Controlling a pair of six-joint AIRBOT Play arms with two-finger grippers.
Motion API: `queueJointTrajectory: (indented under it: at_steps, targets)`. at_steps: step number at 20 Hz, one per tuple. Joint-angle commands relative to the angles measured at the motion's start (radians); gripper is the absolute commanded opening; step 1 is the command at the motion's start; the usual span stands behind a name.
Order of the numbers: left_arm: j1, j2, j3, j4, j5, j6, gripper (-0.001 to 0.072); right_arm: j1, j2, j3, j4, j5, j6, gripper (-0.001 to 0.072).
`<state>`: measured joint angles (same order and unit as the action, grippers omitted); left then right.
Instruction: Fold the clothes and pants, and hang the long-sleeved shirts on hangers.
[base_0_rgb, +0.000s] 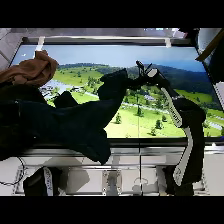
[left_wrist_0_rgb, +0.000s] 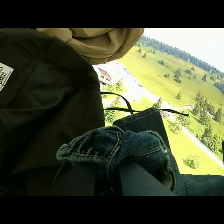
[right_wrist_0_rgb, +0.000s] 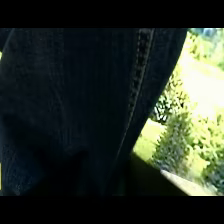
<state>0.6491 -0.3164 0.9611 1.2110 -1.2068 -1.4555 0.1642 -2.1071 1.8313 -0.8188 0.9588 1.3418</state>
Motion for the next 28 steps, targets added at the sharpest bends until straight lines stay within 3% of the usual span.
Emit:
queueJointTrajectory:
  at_steps: [1,4,7,10,13,18,21,25,28]
  targets:
    - [0.001,-0.023,0.002,0.005,-0.003,0.001,0.0040,0.006,-0.014,0.020,0.003,-0.021,0.018,0.0049]
    - [0.001,-0.089,0.002,0.005,0.033,0.005,0.0040,-0.016,-0.004,0.076,-0.004,0.034,0.018,0.0021]
    - [0.001,-0.169,0.003,-0.028,0.220,0.004,0.0040,-0.096,0.066,0.208,-0.070,0.238,0.018,0.0020]
    - [0.001,-0.224,0.032,-0.114,0.408,0.004,0.0040,-0.204,0.262,0.255,-0.194,0.395,0.018,0.0020]
    - [0.000,-0.273,0.109,-0.117,0.426,0.004,0.0040,-0.301,0.523,0.254,-0.338,0.467,0.018,0.0020]
    - [-0.061,-0.380,0.130,-0.157,0.426,0.005,0.0040,-0.333,0.758,0.193,-0.391,0.458,-0.019,0.0020]
    - [-0.182,-0.517,0.130,-0.157,0.474,0.071,0.0039,-0.333,0.718,0.109,-0.410,0.392,-0.019,0.0021]
    - [-0.301,-0.708,0.159,-0.157,0.752,0.072,0.0039,-0.333,0.602,0.100,-0.412,0.171,-0.003,0.0021]
    - [-0.332,-0.850,0.212,-0.138,0.753,0.072,0.0039,-0.333,0.539,0.099,-0.412,0.125,-0.001,0.0021]
